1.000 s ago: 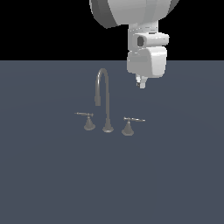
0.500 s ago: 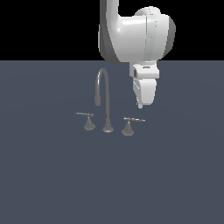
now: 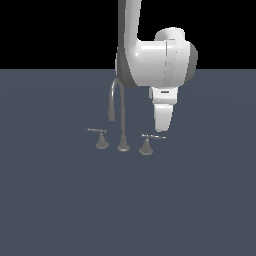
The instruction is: Turn on the faucet by rotating a designated handle.
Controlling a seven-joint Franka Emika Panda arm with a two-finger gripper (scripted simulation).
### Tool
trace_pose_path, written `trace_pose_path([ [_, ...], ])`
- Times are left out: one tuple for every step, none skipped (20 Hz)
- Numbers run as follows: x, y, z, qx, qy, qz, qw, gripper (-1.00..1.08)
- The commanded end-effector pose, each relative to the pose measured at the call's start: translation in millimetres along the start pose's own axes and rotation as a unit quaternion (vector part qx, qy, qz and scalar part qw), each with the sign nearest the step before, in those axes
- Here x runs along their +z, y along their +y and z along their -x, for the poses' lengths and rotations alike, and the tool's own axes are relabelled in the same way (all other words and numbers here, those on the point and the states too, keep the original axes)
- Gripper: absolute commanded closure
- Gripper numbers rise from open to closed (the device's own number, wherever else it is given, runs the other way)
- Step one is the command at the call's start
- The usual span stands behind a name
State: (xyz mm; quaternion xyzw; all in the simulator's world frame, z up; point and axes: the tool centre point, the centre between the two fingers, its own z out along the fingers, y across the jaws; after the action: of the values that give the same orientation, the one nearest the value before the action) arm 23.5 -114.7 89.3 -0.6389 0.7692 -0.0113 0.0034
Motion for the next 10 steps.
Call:
trace_pose_path([
  [20.7, 5.0, 0.6, 0.011, -0.003, 0.011, 0.9999, 1.08],
  [22.2, 5.0, 0.6, 0.014, -0.004, 0.011, 0.9998, 1.08],
  [23.3, 5.0, 0.6, 0.015, -0.004, 0.011, 0.9998, 1.08],
  [23.9, 5.0, 0.6, 0.017, -0.004, 0.011, 0.9998, 1.08],
  [24.2, 5.0, 0.6, 0.017, -0.004, 0.011, 0.9998, 1.08],
  [24.2, 5.0, 0.6, 0.017, -0.004, 0.011, 0.9998, 1.08],
  [24.2, 5.0, 0.6, 0.017, -0.004, 0.011, 0.9998, 1.08],
  [24.2, 5.0, 0.6, 0.017, -0.004, 0.011, 0.9998, 1.08],
  [24.1, 5.2, 0.5, 0.016, -0.004, 0.011, 0.9998, 1.08],
  [24.1, 8.2, -0.7, 0.016, -0.004, 0.011, 0.9998, 1.08],
])
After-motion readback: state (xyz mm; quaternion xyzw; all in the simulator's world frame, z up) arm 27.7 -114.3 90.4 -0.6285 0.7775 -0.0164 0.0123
